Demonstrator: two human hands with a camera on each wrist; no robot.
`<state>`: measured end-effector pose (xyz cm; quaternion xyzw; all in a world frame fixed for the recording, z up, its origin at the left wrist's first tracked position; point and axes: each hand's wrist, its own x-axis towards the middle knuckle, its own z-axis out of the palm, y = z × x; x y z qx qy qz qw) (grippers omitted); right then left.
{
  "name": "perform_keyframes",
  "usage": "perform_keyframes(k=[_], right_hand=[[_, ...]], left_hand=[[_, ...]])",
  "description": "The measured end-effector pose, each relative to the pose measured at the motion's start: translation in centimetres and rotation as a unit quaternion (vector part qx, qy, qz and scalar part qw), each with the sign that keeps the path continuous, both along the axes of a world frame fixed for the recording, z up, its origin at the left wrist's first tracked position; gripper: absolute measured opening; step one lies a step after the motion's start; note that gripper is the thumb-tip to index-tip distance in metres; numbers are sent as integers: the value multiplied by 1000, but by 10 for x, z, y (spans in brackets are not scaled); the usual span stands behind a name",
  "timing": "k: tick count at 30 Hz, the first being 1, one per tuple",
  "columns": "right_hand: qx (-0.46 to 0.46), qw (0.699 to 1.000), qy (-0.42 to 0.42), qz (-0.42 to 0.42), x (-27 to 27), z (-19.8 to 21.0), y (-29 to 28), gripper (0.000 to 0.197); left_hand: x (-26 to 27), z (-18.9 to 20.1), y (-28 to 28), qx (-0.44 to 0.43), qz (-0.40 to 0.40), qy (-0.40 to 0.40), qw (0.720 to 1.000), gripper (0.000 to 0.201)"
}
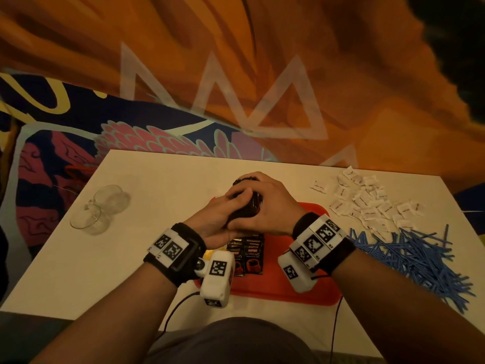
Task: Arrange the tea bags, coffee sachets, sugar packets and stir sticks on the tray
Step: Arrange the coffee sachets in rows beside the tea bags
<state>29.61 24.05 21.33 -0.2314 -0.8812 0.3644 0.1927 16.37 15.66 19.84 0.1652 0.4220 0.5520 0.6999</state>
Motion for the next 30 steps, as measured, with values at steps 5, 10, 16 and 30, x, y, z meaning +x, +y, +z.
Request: perform_keyframes(k=[5, 10, 16, 30], right_hand=[[12, 1000, 27, 10, 0, -2, 1, 69], [6, 1000, 7, 1, 0, -5, 0, 76], [4, 999, 32, -1, 1, -8, -7, 87], [-208, 966, 44, -145, 10, -26, -4, 87]], left_hand=[[-3, 0, 3, -8, -22, -53, 998, 65], [-3, -3, 6, -34, -22, -35, 999, 56], [-2, -1, 11, -26, 20, -81, 996, 46], [-16, -13, 11, 6, -8, 66, 998, 36]])
